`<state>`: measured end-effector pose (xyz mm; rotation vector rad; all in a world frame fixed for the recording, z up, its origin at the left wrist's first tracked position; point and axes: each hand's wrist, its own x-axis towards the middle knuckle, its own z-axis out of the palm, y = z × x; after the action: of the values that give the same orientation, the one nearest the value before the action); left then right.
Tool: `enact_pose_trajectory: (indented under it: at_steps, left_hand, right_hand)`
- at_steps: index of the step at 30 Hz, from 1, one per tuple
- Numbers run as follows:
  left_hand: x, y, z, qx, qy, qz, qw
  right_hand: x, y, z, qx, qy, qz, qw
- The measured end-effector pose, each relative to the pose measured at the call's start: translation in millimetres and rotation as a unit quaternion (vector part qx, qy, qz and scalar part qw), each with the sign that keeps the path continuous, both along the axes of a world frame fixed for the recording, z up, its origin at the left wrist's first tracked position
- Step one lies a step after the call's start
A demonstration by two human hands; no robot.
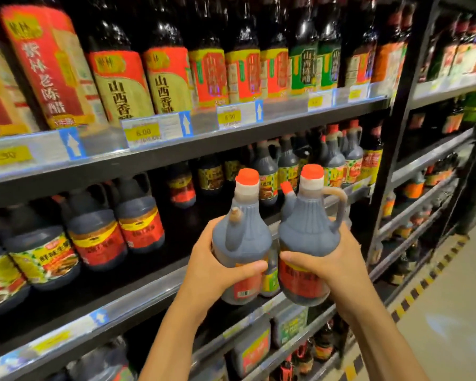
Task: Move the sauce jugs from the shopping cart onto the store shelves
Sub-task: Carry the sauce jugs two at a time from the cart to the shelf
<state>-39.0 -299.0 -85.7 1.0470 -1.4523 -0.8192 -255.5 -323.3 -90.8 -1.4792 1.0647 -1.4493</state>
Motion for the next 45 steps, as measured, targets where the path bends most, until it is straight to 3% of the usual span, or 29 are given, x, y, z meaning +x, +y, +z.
enact_pose_trajectory:
  at_steps: [10,17,21,26,31,39,42,45]
  left_hand:
    - [61.5,-42.8,9.9,-0.062,-0.038,0.039,0.997]
    - [98.9,-51.2,9.8,-0.043,-0.089,0.073,0.992]
    - [105.6,-62.0,1.3,-0.025,-0.103,0.114,0.988]
    - [108.6,-77.6,-18.5,0.026,-0.041,0.161,0.986]
    - [108.9,-91.4,-27.7,0.051,-0.01,0.168,0.984]
    - [108.4,-96.4,-25.9,0.057,0.005,0.172,0.983]
    - [112.4,-91.1,-23.1,0.071,-0.012,0.203,0.976]
    - [108.9,-82.0,-17.3,0.093,-0.098,0.233,0.963]
  right_hand:
    - [47.6,-61.4,17.5,-0.154,-0.036,0.062,0.985]
    - [81.8,-103.1,16.4,-0.183,-0.061,0.135,0.972]
    - [97.5,-124.8,5.4,-0.169,-0.047,0.178,0.968]
    - [107.8,-141.2,-12.4,-0.147,-0.037,0.215,0.965]
    - [113.1,-163.5,-25.6,-0.059,-0.053,0.228,0.97]
    - [127.7,-200.9,-23.9,0.028,-0.042,0.318,0.947]
    - [132.1,-207.1,-23.0,0.033,-0.038,0.345,0.937]
    - [133.7,-211.4,-22.6,0.028,-0.037,0.355,0.934]
